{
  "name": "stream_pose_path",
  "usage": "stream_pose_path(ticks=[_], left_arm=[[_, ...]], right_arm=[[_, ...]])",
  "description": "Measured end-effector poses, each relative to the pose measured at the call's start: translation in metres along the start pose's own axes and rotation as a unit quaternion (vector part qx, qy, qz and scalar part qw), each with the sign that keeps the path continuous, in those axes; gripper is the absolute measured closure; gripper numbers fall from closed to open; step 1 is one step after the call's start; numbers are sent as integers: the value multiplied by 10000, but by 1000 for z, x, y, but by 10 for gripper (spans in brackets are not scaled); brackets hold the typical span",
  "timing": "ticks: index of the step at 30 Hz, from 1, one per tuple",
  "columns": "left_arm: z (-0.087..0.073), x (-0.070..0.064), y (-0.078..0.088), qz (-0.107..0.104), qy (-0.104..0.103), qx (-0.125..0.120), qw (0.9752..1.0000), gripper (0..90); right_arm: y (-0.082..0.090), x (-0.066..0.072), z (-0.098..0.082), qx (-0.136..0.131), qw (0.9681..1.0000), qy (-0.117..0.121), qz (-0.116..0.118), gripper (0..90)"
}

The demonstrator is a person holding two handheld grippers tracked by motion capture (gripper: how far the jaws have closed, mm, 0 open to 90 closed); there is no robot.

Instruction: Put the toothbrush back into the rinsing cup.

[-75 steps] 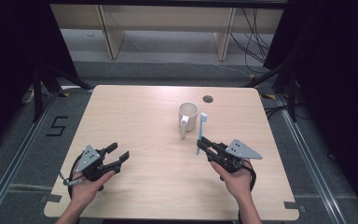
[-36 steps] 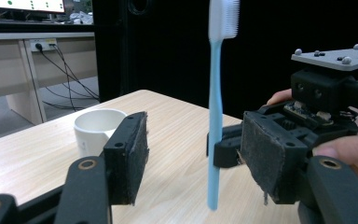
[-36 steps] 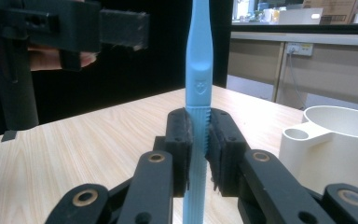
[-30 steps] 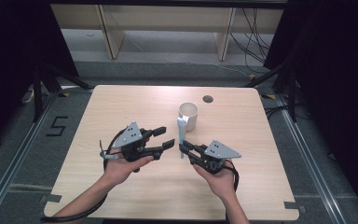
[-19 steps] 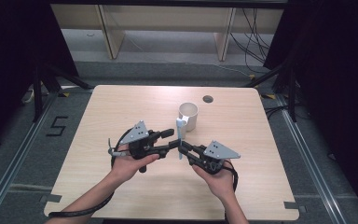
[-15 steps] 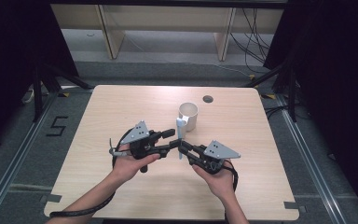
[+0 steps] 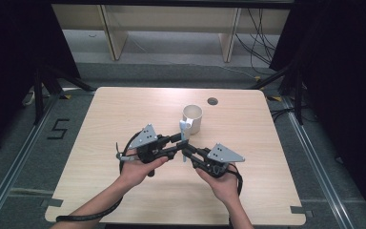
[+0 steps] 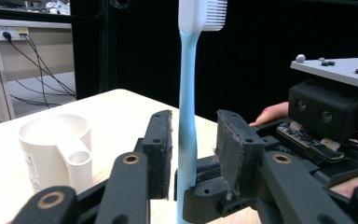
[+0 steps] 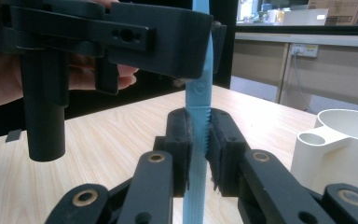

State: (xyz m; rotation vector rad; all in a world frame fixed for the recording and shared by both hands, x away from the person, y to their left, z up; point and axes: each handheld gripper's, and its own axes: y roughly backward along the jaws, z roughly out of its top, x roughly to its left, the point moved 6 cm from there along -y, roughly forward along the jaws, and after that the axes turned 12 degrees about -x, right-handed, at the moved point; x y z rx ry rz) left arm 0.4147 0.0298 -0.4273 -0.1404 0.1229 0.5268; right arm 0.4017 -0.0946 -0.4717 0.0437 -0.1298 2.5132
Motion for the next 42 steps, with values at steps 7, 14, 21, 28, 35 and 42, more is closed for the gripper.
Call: stream_pose_path(ticks=[7,14,21,28,35,42], left_arm=[[-1,0,-2,49,-7,19,10000,706],[-1,0,-3,97,-32,-11,9999,757],[0,1,-4,122,-97,-6,9999,810],[1,1,-5,118,-142,0,9998,818],[2,1,-6,51,-189,15,9998,833],[4,6,-4,75,-211,9,9997,835]], right_arm=[[0,-3,2,-46,9998,187,-65,794],[0,1,2,-16,10000,-17,-85,794],[-2,0,3,-72,9998,145,-85,794],[-2,-1,4,-72,9995,198,-236,792],[-3,0,3,25,9996,181,-197,728],[2,-3,3,148,9989,250,-371,600]])
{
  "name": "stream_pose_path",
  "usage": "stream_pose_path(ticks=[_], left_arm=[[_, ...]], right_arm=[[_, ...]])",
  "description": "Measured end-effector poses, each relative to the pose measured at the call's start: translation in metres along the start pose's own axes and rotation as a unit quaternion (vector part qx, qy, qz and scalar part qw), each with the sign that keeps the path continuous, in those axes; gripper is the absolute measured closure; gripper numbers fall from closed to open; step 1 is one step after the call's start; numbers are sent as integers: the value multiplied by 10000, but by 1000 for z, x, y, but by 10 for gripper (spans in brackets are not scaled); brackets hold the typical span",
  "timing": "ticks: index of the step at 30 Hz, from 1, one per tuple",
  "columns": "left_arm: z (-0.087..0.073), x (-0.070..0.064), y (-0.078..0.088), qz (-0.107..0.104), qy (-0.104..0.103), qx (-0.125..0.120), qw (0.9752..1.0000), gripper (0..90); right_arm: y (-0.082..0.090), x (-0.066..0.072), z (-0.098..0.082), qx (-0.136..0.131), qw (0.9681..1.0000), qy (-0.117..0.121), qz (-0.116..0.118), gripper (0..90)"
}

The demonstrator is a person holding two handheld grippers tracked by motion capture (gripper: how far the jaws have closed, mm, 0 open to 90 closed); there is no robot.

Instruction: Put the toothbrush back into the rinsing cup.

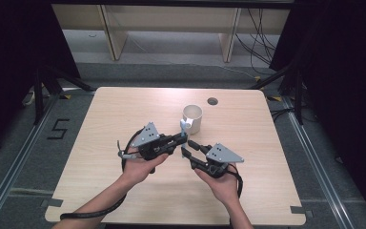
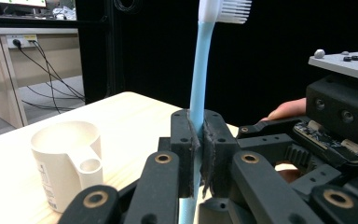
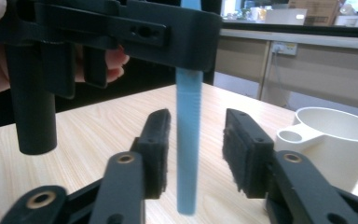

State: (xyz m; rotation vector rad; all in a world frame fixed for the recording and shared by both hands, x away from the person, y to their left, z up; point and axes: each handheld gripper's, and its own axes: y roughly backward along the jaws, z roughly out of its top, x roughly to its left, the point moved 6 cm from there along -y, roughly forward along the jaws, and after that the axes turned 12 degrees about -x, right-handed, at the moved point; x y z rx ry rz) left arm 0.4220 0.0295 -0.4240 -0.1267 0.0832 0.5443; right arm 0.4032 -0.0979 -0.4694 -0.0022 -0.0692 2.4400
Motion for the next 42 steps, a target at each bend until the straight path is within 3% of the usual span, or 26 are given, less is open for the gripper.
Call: stream_pose_path(ticks=[1,4,5,7,8,9,12,13,17,18,20,24,26,31,33,42], left_arm=[[0,1,0,7,-21,12,10000,836],[1,6,1,51,-13,10,10000,836],[1,7,2,79,-2,5,10000,836],[1,11,2,125,5,-10,9999,835],[1,12,2,150,19,-16,9999,836],[2,13,2,152,1,-27,9999,836],[3,16,2,187,-25,-66,9998,836],[4,17,2,196,-43,-81,9998,835],[7,19,2,229,-83,-143,9996,835],[8,20,2,226,-112,-162,9995,835],[10,21,2,229,-120,-193,9995,835],[13,23,1,268,-126,-222,9993,835],[14,25,1,288,-138,-232,9992,836],[14,28,-1,316,-168,-245,9991,836],[14,29,-2,318,-182,-248,9990,836],[18,34,-6,358,-237,-336,9985,836]], right_arm=[[0,-2,0,-60,10000,72,-31,590],[6,-2,-2,67,9999,-95,-88,574],[11,-6,-2,51,9998,11,-187,569],[13,-7,-3,99,9997,-12,-222,569],[16,-11,-4,73,9993,87,-365,568],[18,-14,-4,38,9991,207,-360,568],[26,-16,-6,69,9989,-29,-468,569],[30,-18,-7,165,9983,60,-564,568],[40,-24,-9,185,9967,-22,-791,568],[40,-25,-10,104,9971,-41,-758,568],[46,-31,-12,118,9949,33,-1005,570],[55,-36,-19,295,9936,-46,-1092,571],[56,-38,-22,189,9937,-85,-1097,571],[65,-42,-27,321,9919,-77,-1227,570],[66,-44,-28,235,9930,-61,-1155,571],[72,-45,-32,211,9912,-95,-1307,577]])
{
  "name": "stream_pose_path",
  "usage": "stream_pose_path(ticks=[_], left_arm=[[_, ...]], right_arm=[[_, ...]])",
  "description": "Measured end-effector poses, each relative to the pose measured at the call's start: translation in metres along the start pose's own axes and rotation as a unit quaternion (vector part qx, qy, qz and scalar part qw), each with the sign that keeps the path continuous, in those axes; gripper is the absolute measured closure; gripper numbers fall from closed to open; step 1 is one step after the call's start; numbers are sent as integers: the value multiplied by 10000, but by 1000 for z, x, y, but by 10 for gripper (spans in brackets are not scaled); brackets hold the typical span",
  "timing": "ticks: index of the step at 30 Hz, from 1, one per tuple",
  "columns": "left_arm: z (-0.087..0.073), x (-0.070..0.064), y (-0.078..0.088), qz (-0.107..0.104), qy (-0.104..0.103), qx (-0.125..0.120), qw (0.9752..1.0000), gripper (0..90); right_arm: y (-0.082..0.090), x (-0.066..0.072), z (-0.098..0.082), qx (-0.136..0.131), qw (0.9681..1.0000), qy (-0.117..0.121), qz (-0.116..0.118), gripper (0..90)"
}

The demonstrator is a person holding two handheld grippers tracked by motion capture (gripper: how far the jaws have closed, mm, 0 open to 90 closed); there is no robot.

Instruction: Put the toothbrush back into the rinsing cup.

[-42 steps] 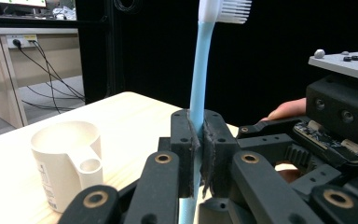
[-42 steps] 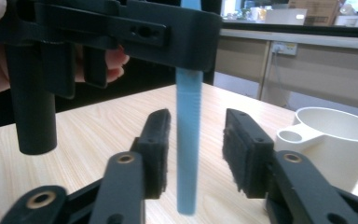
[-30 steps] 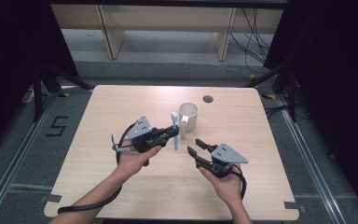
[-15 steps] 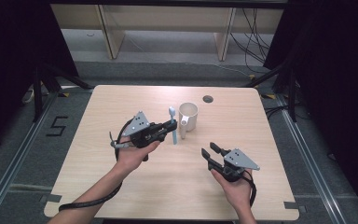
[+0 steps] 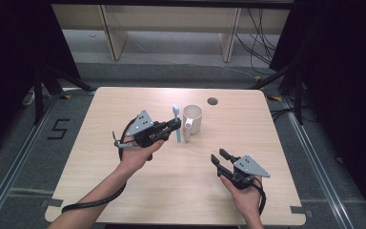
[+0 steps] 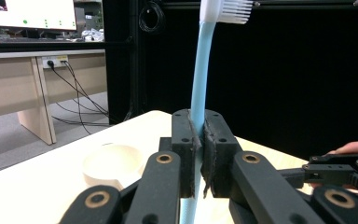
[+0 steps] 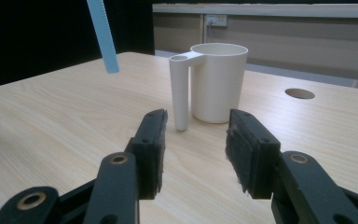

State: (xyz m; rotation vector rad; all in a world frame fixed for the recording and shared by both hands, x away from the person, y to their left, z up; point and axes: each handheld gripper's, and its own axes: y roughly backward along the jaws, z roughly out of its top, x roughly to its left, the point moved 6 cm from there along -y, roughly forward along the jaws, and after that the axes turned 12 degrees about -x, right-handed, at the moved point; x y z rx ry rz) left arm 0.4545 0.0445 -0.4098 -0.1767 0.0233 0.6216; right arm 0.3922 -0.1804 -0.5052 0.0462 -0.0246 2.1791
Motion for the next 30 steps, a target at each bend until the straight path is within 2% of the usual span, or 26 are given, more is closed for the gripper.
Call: stream_pose_path(ticks=[1,2,4,5,6,9,11,13,15,19,20,22,23,27,28,30], left_arm=[[0,1,0,-4,-20,-4,10000,836],[0,2,0,0,-26,-12,10000,836],[1,3,-1,11,-31,-40,10000,836],[1,4,-1,20,-22,-72,10000,836],[1,4,-2,27,-20,-87,10000,835],[2,7,-5,32,-57,-115,9999,835],[3,8,-7,39,-61,-147,9999,836],[3,10,-8,49,-73,-175,9998,835],[4,11,-10,44,-72,-209,9997,835],[7,13,-14,44,-91,-267,9996,835],[7,13,-16,43,-87,-283,9996,835],[9,14,-18,29,-112,-307,9995,835],[9,14,-19,33,-115,-319,9994,835],[10,15,-26,5,-147,-370,9992,835],[11,15,-27,7,-141,-381,9992,835],[10,17,-29,15,-171,-381,9991,835]], right_arm=[[1,0,-1,74,10000,-26,-61,578],[2,-2,-2,110,9999,67,-94,580],[2,-1,-2,46,9999,-8,-92,581],[1,-2,-2,-20,9999,67,-98,581],[2,-1,-3,22,9999,11,-99,581],[1,-2,-3,0,10000,39,-90,582],[1,0,-4,27,10000,-75,-57,582],[2,-3,-3,71,9999,118,-83,582],[1,-4,-3,-25,9999,99,-128,583],[2,-3,-6,44,9999,-17,-159,584],[3,-2,-7,77,9999,-72,-94,584],[1,-2,-7,10,9999,-92,-101,584],[2,-3,-6,29,9999,-25,-108,584],[1,-2,-7,37,9999,-40,-92,584],[1,-1,-7,43,9999,-111,-74,584],[3,-2,-7,99,9998,-58,-134,584]])
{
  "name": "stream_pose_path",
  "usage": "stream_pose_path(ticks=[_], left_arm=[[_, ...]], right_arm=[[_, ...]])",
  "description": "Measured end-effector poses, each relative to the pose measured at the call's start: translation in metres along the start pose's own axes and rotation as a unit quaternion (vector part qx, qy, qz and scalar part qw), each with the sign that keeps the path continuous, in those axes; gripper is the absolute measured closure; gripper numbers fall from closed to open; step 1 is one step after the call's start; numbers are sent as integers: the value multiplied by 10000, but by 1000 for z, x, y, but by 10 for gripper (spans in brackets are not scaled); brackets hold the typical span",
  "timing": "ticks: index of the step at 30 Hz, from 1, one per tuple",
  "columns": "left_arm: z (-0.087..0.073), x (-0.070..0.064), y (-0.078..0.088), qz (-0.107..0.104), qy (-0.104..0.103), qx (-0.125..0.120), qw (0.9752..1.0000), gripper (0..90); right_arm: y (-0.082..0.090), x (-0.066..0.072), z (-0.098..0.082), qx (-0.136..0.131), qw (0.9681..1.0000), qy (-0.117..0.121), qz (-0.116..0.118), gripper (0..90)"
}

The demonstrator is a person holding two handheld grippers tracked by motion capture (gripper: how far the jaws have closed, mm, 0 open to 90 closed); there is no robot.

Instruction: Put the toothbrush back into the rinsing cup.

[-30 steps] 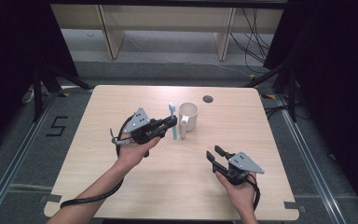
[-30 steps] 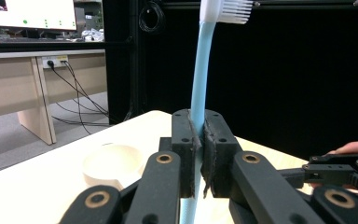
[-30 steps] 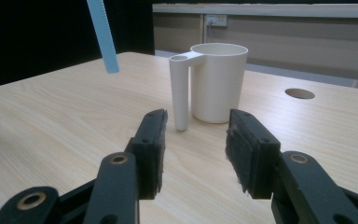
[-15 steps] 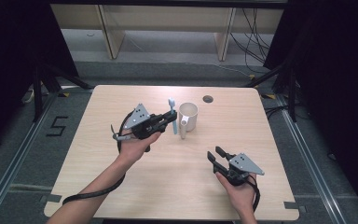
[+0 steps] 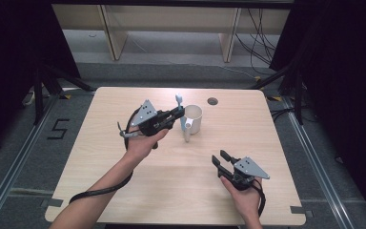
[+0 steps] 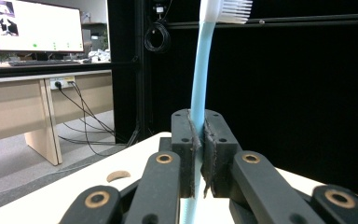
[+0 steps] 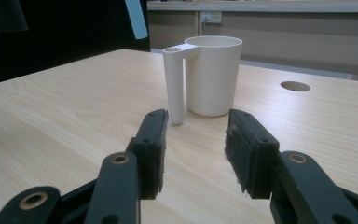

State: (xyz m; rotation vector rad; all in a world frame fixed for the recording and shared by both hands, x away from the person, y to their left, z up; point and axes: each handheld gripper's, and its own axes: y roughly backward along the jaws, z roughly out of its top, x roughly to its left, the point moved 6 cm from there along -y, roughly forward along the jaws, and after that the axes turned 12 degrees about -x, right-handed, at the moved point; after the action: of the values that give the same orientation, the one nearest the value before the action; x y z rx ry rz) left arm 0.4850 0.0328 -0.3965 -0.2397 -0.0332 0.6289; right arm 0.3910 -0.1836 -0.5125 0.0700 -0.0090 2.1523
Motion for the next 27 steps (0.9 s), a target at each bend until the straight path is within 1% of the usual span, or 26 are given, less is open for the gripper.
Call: stream_pose_path(ticks=[1,2,4,7,8,9,10,15,16,18,20,21,22,23,24,25,26,27], left_arm=[[-1,1,-1,10,11,-10,10000,835],[-1,1,-2,23,23,-18,10000,835],[-3,3,-3,46,30,-14,10000,835],[-4,6,-6,76,41,-55,9999,835],[-4,6,-7,72,32,-60,10000,835],[-4,5,-8,64,42,-66,9999,835],[-4,5,-10,59,31,-68,10000,835],[-7,8,-14,87,-2,-37,10000,834],[-8,9,-15,100,24,-40,9999,834],[-9,10,-16,106,28,-30,9999,834],[-10,11,-17,116,38,-29,9999,834],[-11,11,-17,112,44,-36,9999,835],[-11,11,-18,126,32,-31,9999,834],[-11,11,-18,128,19,-32,9999,834],[-12,11,-20,120,38,-37,9999,834],[-12,11,-20,123,35,-34,9999,834],[-13,11,-21,120,13,-15,9999,834],[-13,11,-22,123,8,-19,9999,834]], right_arm=[[-1,-1,0,-41,10000,80,-8,584],[-1,-2,0,-86,9999,93,-2,584],[0,-1,0,-14,10000,82,-19,584],[-1,0,-1,10,10000,18,-9,584],[-1,1,-1,21,10000,-68,10,584],[-1,1,-1,26,10000,-21,-2,583],[-2,0,0,-60,10000,64,-35,584],[-2,0,-1,-35,10000,48,-29,584],[-2,0,-1,-41,10000,73,-22,584],[-1,0,-1,-6,10000,34,28,584],[-1,-1,-1,3,10000,68,-17,584],[-3,-1,-1,-80,9999,105,6,584],[-3,-1,-1,-98,9999,96,25,584],[-3,2,-2,-49,9999,-62,66,584],[-3,2,-2,-52,9999,-56,73,584],[-3,1,-1,-63,10000,58,32,584],[-3,0,-1,-75,9999,113,20,584],[-3,0,-1,-70,9999,76,11,584]])
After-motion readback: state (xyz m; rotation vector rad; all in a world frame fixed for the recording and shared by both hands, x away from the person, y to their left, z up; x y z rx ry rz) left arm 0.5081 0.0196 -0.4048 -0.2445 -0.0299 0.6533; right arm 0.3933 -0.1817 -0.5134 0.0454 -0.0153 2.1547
